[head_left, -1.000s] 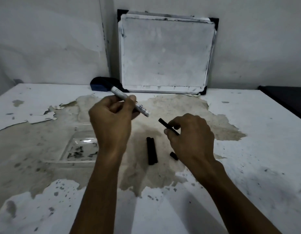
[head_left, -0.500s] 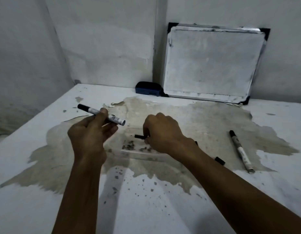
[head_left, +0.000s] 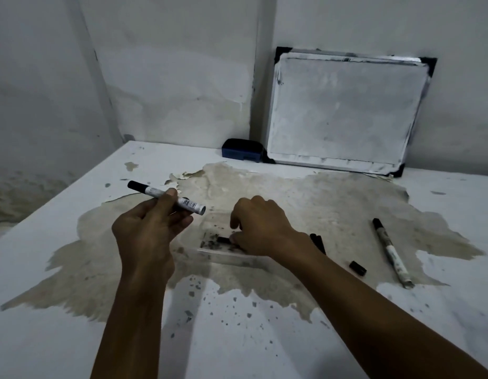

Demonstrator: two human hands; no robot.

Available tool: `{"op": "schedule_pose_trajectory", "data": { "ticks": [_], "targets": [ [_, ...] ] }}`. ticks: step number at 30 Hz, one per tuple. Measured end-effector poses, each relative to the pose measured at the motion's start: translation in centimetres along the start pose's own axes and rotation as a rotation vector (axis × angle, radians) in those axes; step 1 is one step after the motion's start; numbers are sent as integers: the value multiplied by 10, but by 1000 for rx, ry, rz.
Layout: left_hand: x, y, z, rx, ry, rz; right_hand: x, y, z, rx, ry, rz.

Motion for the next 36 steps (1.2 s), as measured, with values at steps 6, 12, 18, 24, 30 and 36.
{"op": "schedule_pose_trajectory", "data": {
  "ticks": [6, 12, 18, 24, 30, 36],
  "targets": [
    [21, 36, -5, 53, -37, -126, 33, -35, 59, -206, 154, 235],
    [53, 78, -27, 68, -92, -231, 71, -35, 151, -312, 331, 109],
    [77, 101, -53, 32, -160, -270, 85, -8, 179, -369, 315, -149],
    [81, 104, -54, 17, -155, -262, 74, 6, 177, -380, 264, -230],
    [76, 103, -50, 13, -138, -254, 75, 10, 178, -451, 267, -203],
    [77, 108, -54, 6, -153, -258, 82, 8, 187, -753, 385, -58]
  ]
}}
Point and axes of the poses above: each hand's wrist, its own x-axis away from the middle knuckle, its own y-axis out of the palm, z = x × y, the point moved 6 cm from there along -x, towards the middle knuckle, and after that the axes turned 6 degrees about x, right-handed, at the moved point
